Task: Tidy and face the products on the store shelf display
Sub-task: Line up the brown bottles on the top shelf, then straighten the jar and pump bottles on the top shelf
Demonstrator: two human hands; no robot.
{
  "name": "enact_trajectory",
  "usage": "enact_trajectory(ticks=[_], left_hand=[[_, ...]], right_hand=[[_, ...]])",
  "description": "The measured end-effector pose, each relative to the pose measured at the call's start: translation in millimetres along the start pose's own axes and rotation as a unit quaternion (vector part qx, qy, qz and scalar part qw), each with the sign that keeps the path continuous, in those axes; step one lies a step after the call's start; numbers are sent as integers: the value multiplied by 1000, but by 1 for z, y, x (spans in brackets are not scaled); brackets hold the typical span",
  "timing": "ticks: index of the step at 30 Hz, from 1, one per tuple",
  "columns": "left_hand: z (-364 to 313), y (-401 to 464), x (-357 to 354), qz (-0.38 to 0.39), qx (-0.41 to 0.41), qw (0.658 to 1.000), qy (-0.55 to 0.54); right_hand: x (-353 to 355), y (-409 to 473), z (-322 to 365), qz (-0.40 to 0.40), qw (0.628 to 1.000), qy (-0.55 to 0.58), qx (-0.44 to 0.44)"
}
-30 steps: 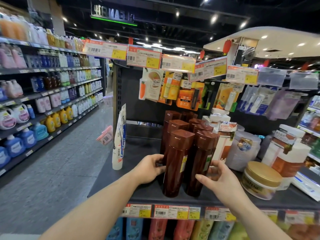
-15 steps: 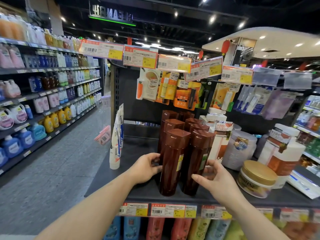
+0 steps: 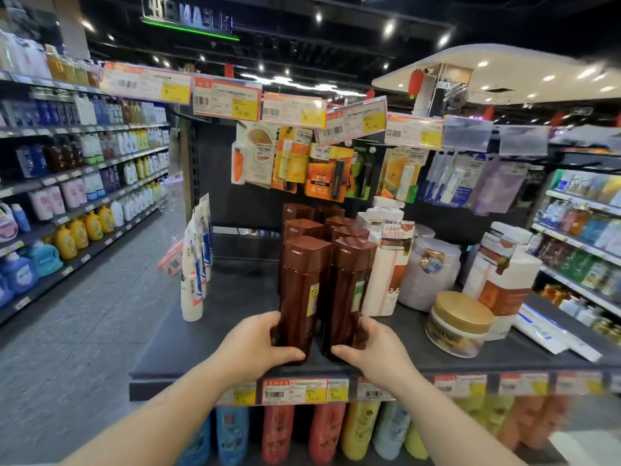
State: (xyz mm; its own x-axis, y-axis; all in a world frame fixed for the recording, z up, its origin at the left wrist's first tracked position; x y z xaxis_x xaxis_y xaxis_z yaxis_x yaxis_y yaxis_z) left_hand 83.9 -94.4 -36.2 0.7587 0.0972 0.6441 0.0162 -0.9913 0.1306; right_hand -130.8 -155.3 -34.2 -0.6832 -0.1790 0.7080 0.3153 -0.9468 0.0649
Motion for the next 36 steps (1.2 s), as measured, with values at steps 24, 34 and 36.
enact_trajectory(ticks=[24, 34, 36], left_hand=[[-75, -53, 10, -233, -17, 966, 112], [-163, -7, -118, -171, -59, 978, 101], [-176, 20, -147, -125, -32, 986, 102]], right_hand=[[59, -16, -17, -9, 996, 68, 59], [146, -30, -93, -83, 992, 56, 79], [164, -31, -115, -81, 993, 47, 66]])
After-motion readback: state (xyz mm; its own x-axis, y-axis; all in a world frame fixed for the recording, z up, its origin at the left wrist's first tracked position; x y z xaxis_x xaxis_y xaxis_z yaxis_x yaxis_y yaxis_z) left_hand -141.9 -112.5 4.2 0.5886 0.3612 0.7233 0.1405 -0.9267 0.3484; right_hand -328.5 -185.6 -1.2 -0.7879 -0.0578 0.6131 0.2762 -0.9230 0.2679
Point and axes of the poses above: each hand's wrist, its own y-axis towards the middle knuckle, its own x-axis out of the back of the hand, z = x × y, the point moved 3 cm from there along y, towards the middle knuckle, and after that the axes turned 2 degrees about z, right-handed, at the moved point
